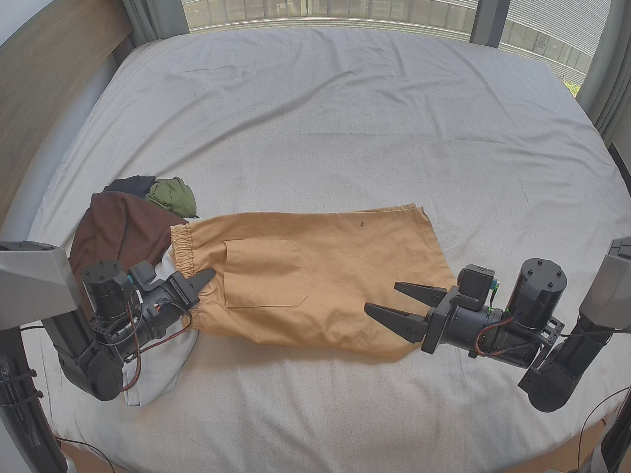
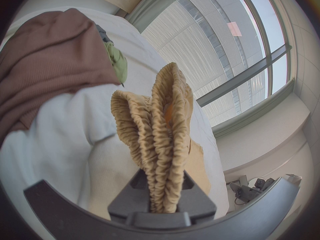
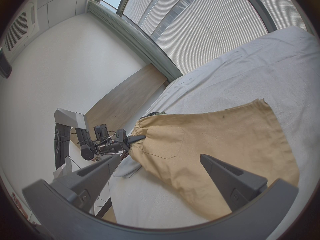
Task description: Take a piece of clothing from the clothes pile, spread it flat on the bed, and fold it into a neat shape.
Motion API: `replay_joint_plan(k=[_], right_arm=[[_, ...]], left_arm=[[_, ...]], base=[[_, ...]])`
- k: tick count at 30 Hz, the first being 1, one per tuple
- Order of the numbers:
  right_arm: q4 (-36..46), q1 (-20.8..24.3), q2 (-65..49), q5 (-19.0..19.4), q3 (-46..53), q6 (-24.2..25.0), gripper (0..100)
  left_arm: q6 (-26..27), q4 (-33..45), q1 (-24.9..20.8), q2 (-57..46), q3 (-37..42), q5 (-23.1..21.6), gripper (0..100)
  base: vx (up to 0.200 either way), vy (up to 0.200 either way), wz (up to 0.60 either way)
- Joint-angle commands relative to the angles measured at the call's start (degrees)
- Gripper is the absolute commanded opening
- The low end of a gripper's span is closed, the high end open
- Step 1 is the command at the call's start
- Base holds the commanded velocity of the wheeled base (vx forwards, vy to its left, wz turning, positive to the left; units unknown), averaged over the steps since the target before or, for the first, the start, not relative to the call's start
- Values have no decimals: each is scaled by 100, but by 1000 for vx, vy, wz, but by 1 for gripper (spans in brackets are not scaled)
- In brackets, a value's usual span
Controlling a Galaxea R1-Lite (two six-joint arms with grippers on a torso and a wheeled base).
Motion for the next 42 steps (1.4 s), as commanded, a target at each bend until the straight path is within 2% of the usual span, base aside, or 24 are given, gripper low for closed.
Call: replay_joint_plan(k=[1, 7, 23, 28, 34, 42], right_arm=[[-3, 3, 45, 1, 8, -5, 100], [-3, 3, 54, 1, 8, -5, 100], [-3, 3, 54, 1, 17, -5, 100], [-3, 3, 63, 1, 17, -5, 100], [-3, 3, 116, 1, 17, -5, 100], [-3, 3, 142, -8, 17, -14, 100]], left_arm=[[-16, -3, 326, -313, 56, -248, 0], [-60, -3, 669, -418, 73, -643, 0], [-51, -3, 1073, -436, 38, -863, 0], [-51, -3, 1196, -444, 47, -1091, 0], [-7, -12, 1126, -436, 56, -1100, 0], [55, -12, 564, -515, 64, -1030, 0]], base=[[0, 0, 0], [0, 0, 0], [0, 0, 0], [0, 0, 0], [0, 0, 0], [0, 0, 0]])
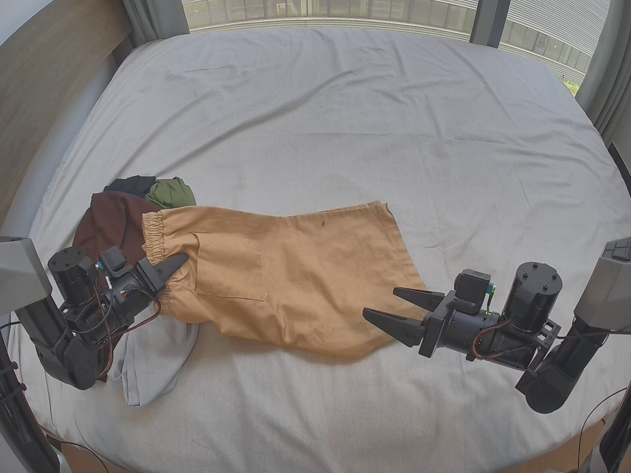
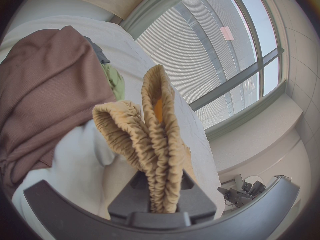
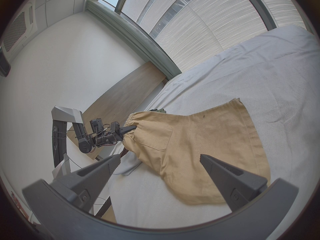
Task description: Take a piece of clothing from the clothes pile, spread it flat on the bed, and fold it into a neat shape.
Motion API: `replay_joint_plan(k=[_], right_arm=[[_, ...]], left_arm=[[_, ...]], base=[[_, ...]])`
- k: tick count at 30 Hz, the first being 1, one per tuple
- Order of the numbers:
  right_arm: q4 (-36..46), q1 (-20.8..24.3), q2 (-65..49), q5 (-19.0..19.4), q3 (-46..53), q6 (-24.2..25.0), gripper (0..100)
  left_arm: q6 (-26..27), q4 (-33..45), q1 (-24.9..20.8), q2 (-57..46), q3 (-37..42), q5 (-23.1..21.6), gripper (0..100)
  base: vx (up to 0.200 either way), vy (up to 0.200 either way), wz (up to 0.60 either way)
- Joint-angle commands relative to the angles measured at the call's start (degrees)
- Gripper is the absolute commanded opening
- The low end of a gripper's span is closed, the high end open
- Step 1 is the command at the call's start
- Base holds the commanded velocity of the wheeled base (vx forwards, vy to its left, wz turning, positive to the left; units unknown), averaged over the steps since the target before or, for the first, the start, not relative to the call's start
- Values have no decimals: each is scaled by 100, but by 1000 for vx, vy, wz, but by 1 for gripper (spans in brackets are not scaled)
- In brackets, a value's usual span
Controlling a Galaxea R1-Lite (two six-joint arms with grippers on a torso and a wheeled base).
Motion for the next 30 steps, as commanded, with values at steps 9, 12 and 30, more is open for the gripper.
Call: replay_joint_plan(k=[9, 12, 30], right_arm=[[-3, -15, -5, 1, -10, -1, 100], [-3, -68, -75, 1, -19, -9, 100], [-3, -323, -357, 1, -80, -18, 100]], left_arm=[[96, 0, -950, -18, -52, 357, 0], [69, 0, -1249, -36, -122, 480, 0], [25, 9, -2251, 412, -896, 1034, 0]], base=[[0, 0, 0], [0, 0, 0], [0, 0, 0]])
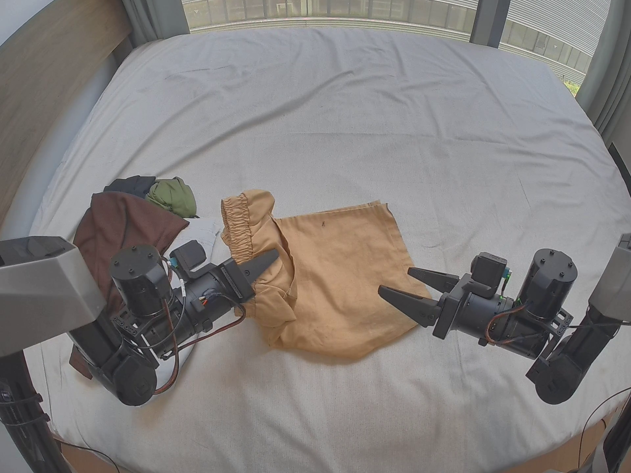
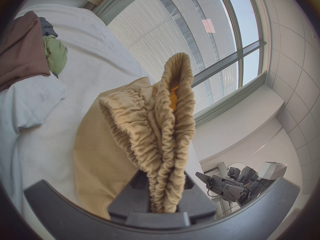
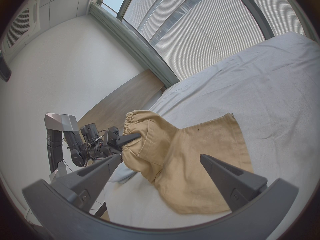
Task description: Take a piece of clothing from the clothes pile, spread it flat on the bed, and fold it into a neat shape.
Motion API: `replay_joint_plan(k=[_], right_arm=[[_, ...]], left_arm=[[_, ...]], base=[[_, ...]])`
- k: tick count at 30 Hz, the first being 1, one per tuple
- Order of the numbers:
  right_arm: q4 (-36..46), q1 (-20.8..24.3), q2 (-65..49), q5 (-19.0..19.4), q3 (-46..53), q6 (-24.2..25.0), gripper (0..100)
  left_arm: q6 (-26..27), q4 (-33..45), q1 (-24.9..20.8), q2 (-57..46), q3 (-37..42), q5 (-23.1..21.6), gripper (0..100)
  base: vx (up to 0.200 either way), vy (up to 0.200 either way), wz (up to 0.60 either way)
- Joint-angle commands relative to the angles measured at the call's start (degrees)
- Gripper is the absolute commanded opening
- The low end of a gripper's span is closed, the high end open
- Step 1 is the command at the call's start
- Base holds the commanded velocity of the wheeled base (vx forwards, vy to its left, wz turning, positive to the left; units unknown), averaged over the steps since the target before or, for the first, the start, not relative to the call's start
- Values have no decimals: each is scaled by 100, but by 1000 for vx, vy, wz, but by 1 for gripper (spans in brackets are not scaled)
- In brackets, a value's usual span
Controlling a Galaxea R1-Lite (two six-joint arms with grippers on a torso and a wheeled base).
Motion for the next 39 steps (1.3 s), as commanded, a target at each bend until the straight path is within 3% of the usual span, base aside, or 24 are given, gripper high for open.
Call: replay_joint_plan(k=[1, 39], right_arm=[[-2, -54, -65, 3, -32, 8, 100], [-2, -283, -57, 3, -172, 17, 100]], left_arm=[[-14, -10, -60, 227, -176, 10, 0], [-576, 16, -781, 1194, -1661, 45, 0]], base=[[0, 0, 0], [0, 0, 0]])
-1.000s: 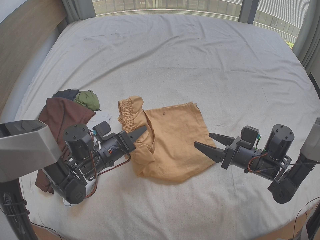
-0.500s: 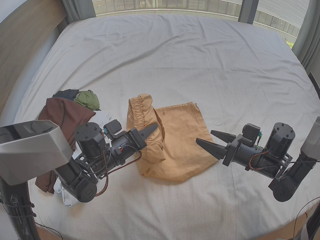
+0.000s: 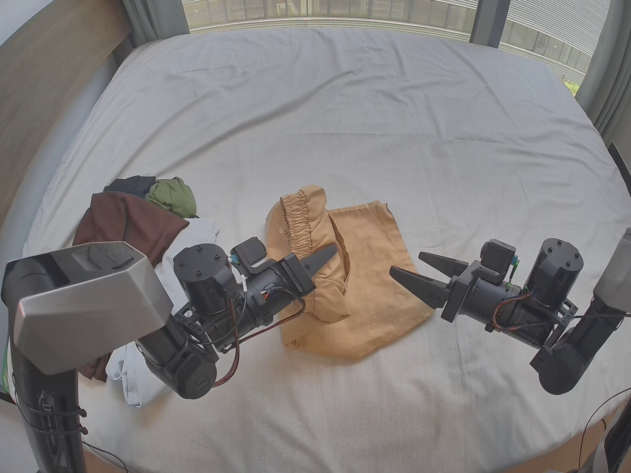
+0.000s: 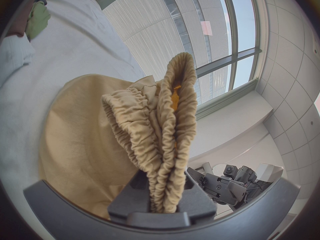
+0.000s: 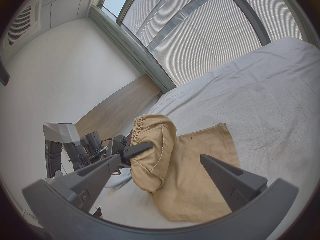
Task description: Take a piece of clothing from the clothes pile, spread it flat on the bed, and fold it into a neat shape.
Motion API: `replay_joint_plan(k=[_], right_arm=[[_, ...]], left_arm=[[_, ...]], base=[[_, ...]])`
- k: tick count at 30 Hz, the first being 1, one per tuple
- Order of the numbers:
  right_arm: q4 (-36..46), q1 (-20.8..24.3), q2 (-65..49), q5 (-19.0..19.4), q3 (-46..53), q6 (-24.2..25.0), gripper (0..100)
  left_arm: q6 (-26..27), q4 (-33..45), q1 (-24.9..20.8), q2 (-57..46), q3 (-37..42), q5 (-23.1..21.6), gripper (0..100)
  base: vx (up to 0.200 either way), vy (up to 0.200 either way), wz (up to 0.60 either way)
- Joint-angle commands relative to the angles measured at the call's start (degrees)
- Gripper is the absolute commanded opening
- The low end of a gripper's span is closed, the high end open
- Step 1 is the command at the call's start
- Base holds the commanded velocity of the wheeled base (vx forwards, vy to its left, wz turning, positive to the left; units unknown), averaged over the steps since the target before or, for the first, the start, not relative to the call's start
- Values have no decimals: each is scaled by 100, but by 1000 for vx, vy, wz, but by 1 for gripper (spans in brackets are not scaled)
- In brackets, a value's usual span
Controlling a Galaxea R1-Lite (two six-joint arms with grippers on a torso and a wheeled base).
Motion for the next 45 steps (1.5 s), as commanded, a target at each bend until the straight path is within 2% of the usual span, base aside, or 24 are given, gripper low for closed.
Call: replay_joint_plan(k=[1, 12, 42, 43, 45], right_arm=[[-2, 0, 2, -3, -1, 1, 100], [-2, -62, 2, -3, -18, 1, 100], [-2, -114, 11, 6, -53, 9, 100], [-2, -114, 11, -3, -71, 9, 100], [-2, -123, 11, 6, -80, 9, 100]], left_arm=[[-63, -1, -71, 153, -152, -5, 0], [-72, 8, -264, 435, -407, -14, 0], [-151, 175, -308, 514, -556, -40, 0], [-151, 175, -308, 514, -556, -31, 100], [-151, 175, -299, 523, -547, -40, 100]], base=[[0, 0, 0], [0, 0, 0], [0, 0, 0], [0, 0, 0], [0, 0, 0]])
